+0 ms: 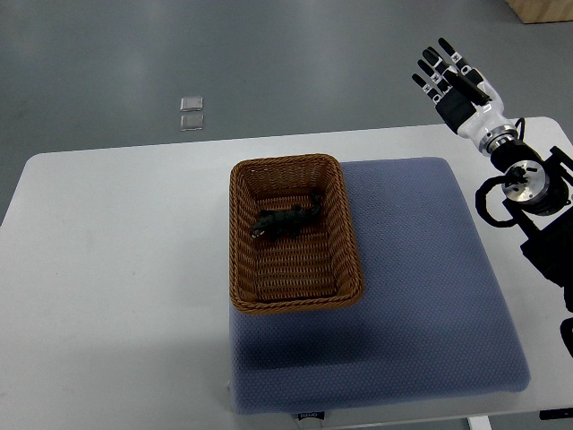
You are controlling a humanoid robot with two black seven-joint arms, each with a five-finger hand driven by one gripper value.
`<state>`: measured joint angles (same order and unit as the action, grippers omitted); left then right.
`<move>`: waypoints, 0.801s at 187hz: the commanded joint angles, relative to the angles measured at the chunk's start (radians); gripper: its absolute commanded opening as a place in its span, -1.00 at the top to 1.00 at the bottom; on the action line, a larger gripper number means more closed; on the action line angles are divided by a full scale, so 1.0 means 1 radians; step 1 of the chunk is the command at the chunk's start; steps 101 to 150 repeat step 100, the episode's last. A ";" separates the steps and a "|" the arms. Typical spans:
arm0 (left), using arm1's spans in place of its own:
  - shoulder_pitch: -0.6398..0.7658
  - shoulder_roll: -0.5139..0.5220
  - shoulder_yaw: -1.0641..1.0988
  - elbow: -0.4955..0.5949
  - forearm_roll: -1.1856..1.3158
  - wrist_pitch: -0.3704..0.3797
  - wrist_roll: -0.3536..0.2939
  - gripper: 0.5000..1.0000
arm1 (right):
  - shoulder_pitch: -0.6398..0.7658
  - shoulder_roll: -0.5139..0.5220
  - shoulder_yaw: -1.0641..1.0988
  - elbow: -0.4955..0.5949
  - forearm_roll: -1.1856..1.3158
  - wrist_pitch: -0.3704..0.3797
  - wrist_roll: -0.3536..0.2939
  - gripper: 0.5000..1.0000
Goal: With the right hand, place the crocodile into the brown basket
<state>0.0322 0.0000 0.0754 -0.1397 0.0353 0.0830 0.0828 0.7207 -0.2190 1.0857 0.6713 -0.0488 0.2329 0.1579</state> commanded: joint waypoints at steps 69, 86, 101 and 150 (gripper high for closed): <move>0.000 0.000 0.001 -0.001 0.000 -0.002 0.000 -1.00 | -0.070 0.021 -0.003 -0.055 0.195 0.002 0.063 -0.73; 0.000 0.000 0.001 0.000 0.000 0.000 0.000 -1.00 | -0.073 0.021 -0.003 -0.055 0.195 0.002 0.063 -0.73; 0.000 0.000 0.000 -0.001 0.000 -0.002 0.000 -1.00 | -0.076 0.021 -0.003 -0.055 0.195 0.002 0.064 -0.73; 0.000 0.000 0.000 -0.001 0.000 -0.002 0.000 -1.00 | -0.076 0.021 -0.003 -0.055 0.195 0.002 0.064 -0.73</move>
